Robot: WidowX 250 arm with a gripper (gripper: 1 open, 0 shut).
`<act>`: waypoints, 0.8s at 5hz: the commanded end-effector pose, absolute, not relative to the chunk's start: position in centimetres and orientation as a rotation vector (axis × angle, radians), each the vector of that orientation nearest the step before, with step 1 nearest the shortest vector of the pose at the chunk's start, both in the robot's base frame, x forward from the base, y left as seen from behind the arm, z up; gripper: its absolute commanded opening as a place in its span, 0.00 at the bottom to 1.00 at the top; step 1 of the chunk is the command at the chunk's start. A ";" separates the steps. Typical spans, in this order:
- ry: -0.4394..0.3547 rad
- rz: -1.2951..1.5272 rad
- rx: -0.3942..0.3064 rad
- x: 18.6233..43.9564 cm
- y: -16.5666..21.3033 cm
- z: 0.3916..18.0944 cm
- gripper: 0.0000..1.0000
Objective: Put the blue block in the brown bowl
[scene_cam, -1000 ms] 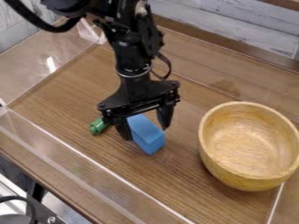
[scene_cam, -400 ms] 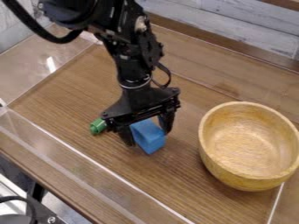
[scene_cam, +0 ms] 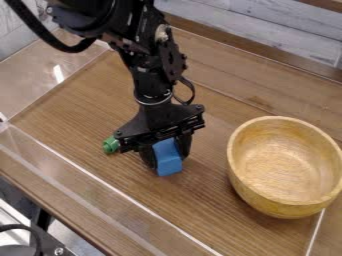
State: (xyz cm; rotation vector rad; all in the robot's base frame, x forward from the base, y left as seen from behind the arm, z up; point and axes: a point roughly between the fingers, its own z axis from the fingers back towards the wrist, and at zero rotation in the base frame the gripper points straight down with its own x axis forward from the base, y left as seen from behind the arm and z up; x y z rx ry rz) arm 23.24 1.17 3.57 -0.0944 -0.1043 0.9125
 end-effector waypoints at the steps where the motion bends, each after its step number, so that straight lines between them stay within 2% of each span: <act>1: -0.149 0.881 -0.099 23.9 1.3 5.0 0.00; 4: -0.162 0.830 -0.085 23.9 1.9 7.1 0.00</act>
